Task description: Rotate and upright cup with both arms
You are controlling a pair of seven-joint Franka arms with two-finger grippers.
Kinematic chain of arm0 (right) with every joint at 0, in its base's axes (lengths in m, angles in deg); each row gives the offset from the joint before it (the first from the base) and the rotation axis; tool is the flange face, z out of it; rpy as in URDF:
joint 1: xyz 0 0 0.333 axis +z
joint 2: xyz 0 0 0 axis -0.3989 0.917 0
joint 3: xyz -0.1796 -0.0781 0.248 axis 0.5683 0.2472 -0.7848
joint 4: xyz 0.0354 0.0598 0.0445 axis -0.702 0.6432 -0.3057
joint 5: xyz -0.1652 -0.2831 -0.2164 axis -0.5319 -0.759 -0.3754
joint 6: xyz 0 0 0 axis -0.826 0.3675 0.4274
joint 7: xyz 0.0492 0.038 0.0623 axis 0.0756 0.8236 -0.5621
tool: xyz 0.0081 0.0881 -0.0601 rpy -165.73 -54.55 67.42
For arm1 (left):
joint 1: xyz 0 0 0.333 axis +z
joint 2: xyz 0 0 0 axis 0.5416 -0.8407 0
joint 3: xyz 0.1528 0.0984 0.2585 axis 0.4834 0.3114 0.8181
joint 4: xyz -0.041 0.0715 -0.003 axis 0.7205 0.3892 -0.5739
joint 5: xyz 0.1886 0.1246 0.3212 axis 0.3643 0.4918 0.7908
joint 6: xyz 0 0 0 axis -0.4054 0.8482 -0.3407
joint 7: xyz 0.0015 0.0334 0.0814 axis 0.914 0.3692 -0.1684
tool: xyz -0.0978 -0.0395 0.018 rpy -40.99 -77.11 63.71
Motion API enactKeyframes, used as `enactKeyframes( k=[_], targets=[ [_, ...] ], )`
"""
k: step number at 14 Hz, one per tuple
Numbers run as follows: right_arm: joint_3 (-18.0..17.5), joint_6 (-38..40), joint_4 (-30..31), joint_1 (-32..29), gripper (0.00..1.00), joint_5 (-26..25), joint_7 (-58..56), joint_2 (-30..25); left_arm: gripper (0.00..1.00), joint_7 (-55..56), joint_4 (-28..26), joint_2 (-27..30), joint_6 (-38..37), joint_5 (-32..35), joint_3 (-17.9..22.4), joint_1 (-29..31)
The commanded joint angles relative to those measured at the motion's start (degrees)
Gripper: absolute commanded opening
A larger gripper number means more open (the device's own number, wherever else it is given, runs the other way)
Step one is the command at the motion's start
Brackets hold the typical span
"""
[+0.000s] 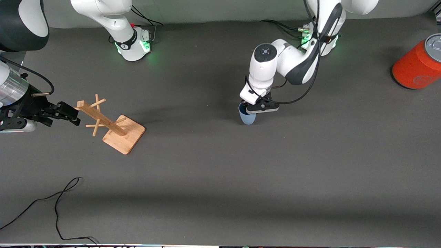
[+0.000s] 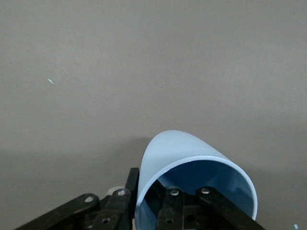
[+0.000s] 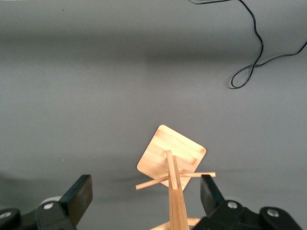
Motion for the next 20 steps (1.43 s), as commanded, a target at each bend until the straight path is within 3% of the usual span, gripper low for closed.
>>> enactKeyframes(
  k=[1, 4, 7, 8, 11, 12, 13, 14, 17, 20],
  targets=[
    [0.3, 0.2, 1.4, 0.5, 1.00, -0.8, -0.7, -1.9, 0.00, -3.5, 0.6, -1.8, 1.8, -4.1, 0.1, -0.3],
    [0.1, 1.6, 1.1, 0.5, 1.00, -0.1, -0.5, -3.2, 0.00, -6.7, 2.1, -4.0, 1.5, -9.5, 0.1, -0.5],
    [0.2, 1.7, 1.1, 0.4, 1.00, -0.1, -1.2, -3.9, 0.00, -7.7, 2.7, -4.5, 1.3, -10.4, 0.0, -0.4],
    [0.2, 1.8, 1.1, 0.4, 1.00, -0.1, -1.1, -4.0, 0.07, -7.7, 2.7, -4.6, 1.3, -10.5, 0.0, -0.4],
    [0.1, 2.4, 1.0, 1.2, 1.00, -0.1, -0.6, -4.1, 0.10, -7.6, 3.5, -5.5, 1.2, -10.5, 0.0, -0.3],
    [0.1, 2.5, 1.1, 1.3, 1.00, -0.1, -0.7, -4.2, 0.20, -7.6, 3.8, -5.8, 1.1, -10.5, 0.0, -0.3],
    [0.5, 2.5, 1.1, 1.3, 1.00, -0.1, -1.2, -4.2, 0.59, -7.6, 4.2, -6.2, 1.1, -10.5, 0.1, -0.3],
    [0.6, 2.4, 1.0, 1.2, 1.00, 0.0, -1.2, -4.1, 0.86, -7.6, 4.3, -6.4, 1.1, -10.6, 0.1, -0.3],
    [0.6, 2.4, 0.6, 1.2, 1.00, 0.0, -1.2, -3.8, 1.00, -7.5, 5.4, -6.3, -0.2, -11.2, 0.0, -0.1],
    [0.6, 2.4, 0.5, 1.2, 1.00, 0.0, -1.3, -3.3, 1.00, -8.9, 9.9, -5.5, -9.9, -13.3, -0.1, 1.5]
  ],
)
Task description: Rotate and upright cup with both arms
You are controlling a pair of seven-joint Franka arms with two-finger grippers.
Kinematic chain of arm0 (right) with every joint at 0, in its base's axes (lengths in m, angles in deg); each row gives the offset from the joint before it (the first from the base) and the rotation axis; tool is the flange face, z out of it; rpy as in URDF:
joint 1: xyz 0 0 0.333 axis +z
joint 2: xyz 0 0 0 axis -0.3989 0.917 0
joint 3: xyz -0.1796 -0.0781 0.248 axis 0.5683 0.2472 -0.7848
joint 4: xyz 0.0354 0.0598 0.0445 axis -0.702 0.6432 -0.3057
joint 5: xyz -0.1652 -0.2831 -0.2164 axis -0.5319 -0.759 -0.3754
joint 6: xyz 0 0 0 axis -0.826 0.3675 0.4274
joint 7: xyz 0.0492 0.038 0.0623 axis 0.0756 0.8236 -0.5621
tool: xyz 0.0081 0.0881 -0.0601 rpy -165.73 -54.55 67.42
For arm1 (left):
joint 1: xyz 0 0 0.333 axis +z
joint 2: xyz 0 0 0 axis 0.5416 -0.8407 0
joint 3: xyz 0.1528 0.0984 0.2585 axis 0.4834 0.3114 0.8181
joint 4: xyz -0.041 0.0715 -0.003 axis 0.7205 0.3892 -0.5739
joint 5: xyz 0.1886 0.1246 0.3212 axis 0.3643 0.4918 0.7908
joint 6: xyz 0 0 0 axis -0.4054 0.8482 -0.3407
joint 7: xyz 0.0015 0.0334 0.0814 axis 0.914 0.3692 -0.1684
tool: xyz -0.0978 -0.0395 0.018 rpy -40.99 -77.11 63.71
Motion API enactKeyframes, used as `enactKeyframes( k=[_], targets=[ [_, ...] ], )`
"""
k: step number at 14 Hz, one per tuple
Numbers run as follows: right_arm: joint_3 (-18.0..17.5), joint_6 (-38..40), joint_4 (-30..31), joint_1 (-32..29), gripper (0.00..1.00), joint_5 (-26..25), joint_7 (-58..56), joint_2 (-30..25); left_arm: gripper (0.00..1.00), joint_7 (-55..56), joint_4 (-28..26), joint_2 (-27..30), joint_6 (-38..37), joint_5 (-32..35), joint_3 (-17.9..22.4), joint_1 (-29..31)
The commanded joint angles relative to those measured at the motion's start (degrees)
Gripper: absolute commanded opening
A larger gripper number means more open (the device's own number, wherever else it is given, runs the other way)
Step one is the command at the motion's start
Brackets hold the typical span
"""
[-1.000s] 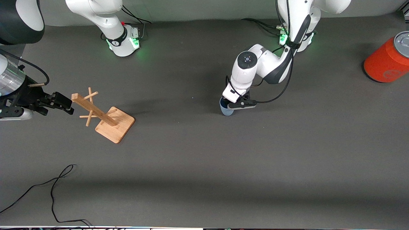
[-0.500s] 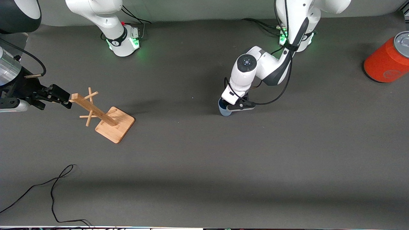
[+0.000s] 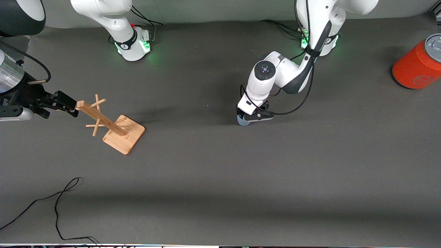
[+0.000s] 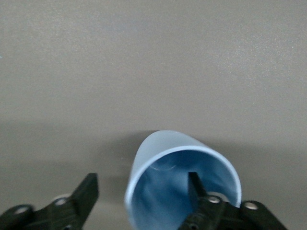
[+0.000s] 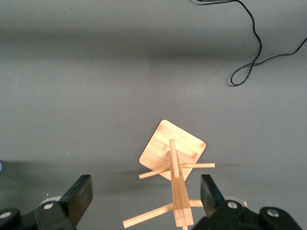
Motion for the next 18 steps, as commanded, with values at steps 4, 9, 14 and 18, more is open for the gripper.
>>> enactKeyframes(
  k=[4, 9, 14, 18],
  targets=[
    [0.4, 0.5, -0.6, 0.2, 1.00, -0.3, -1.3, -0.7, 1.00, -13.5, 10.2, 7.3, -26.7, -10.5, 0.2, 5.8],
    [0.2, 2.5, -2.6, 0.3, 1.00, -0.3, -0.4, -0.1, 1.00, -22.0, 12.7, 21.4, -45.3, -7.9, 1.0, 17.5],
    [0.2, 2.8, -2.4, 0.5, 1.00, -0.3, -0.7, 0.0, 1.00, -37.1, 12.7, 28.6, -51.3, -1.5, 1.0, 29.8],
    [0.2, 2.9, -2.4, 0.5, 1.00, -0.3, -0.7, 0.0, 1.00, -42.4, 16.8, 28.0, -51.3, 0.3, 1.6, 34.9]
  ],
)
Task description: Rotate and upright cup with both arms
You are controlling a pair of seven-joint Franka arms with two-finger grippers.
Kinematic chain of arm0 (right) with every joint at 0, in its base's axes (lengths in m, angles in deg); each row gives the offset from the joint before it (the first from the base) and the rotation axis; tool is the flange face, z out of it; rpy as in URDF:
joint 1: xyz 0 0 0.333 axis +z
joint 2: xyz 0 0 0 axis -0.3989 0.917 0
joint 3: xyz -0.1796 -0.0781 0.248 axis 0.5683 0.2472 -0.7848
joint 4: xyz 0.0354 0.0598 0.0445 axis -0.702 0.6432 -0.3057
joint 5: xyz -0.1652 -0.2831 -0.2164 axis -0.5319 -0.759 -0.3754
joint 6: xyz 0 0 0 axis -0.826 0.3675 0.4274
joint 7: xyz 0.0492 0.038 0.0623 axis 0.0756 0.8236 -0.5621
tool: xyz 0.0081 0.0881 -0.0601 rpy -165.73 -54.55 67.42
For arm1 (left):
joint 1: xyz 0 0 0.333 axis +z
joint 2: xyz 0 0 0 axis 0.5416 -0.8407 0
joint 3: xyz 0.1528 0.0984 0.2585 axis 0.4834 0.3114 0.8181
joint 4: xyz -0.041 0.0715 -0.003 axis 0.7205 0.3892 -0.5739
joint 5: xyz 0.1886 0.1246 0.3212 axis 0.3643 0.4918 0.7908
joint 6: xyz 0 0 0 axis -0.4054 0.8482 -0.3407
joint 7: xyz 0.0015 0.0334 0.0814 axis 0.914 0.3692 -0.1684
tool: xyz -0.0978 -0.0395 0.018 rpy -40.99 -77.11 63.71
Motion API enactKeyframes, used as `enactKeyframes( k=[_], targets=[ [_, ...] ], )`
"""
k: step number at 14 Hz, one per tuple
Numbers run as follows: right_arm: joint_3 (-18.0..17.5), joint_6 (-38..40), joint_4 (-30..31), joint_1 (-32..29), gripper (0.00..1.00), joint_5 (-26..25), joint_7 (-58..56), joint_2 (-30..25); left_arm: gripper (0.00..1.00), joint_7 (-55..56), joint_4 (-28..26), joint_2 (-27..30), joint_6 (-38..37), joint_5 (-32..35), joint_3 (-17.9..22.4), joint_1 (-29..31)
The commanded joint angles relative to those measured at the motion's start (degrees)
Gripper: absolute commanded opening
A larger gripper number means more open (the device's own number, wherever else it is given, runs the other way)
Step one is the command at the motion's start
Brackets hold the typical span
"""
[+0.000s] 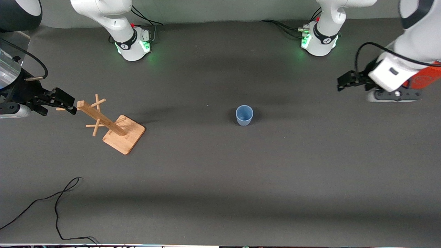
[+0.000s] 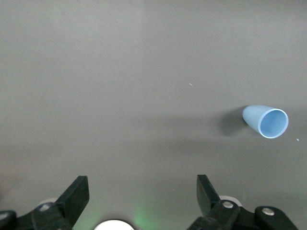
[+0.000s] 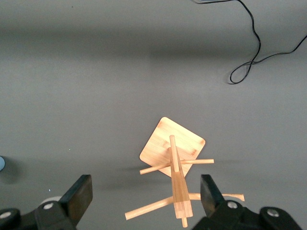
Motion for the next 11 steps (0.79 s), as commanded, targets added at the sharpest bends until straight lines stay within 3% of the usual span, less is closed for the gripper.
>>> enactKeyframes(
  k=[1, 5, 11],
  targets=[
    [0.2, 0.8, -0.8, 0.3, 1.00, -0.3, -0.8, 0.0, 1.00, -3.3, 3.8, -1.0, -0.6, 1.0, -0.2, 2.0],
    [0.2, 0.7, -0.7, 0.3, 1.00, -0.3, -0.8, 0.1, 1.00, -6.0, 14.3, -7.8, -6.8, 1.1, -0.5, 5.3],
    [0.2, 0.7, -0.7, 0.3, 1.00, -0.2, -0.6, 0.3, 1.00, -6.2, 13.9, -7.8, -6.6, 4.9, -0.7, 4.5]
  ],
)
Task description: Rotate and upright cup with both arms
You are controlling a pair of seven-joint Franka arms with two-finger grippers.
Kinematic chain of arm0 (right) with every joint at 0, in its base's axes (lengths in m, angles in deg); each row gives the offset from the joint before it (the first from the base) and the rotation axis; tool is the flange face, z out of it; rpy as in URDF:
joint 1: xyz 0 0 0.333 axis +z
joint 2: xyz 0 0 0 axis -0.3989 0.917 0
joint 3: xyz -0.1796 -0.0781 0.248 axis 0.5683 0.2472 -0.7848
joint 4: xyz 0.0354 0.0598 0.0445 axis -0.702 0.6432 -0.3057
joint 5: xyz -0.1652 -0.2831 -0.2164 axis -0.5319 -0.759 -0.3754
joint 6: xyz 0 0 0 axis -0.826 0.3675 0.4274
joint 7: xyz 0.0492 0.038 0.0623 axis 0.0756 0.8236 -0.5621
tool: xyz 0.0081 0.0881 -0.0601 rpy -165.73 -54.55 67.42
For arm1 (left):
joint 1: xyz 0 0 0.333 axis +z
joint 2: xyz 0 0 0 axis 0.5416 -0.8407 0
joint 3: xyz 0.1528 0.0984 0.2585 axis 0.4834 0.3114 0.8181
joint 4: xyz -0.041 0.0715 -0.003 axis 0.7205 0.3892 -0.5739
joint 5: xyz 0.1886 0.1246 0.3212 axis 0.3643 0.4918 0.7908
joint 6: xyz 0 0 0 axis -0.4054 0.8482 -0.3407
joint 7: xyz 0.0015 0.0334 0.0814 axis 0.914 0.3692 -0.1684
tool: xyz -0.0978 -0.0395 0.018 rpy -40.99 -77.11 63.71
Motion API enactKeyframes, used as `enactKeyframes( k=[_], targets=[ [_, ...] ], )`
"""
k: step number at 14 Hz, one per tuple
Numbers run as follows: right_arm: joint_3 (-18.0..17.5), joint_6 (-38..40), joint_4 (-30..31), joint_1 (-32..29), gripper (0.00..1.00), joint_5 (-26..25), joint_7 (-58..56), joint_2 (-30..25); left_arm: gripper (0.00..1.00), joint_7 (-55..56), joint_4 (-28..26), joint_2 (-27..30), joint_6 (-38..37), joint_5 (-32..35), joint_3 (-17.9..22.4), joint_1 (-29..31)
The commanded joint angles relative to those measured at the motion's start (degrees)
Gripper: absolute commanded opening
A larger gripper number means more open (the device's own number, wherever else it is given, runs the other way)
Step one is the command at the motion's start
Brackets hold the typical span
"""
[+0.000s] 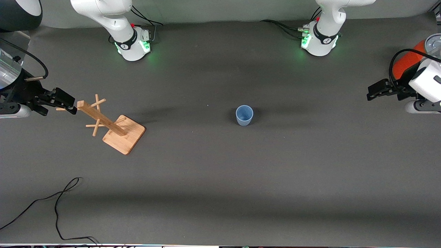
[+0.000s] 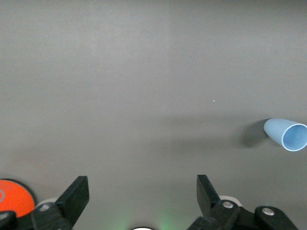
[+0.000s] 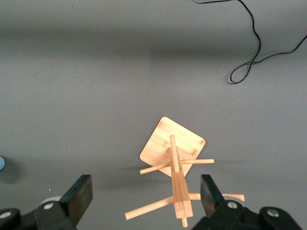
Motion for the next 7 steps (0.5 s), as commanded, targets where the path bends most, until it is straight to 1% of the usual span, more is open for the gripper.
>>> enactKeyframes(
  k=[1, 7],
  targets=[
    [0.2, 0.8, -0.5, 0.3, 1.00, -0.2, -0.5, 0.3, 1.00, -1.0, 1.7, -0.4, -1.7, 1.4, 0.0, -0.3],
    [0.2, 0.7, -1.0, 0.4, 1.00, -0.8, -0.5, 0.9, 1.00, -1.1, 1.7, -0.4, -1.8, 1.5, 0.0, -0.3]
  ],
)
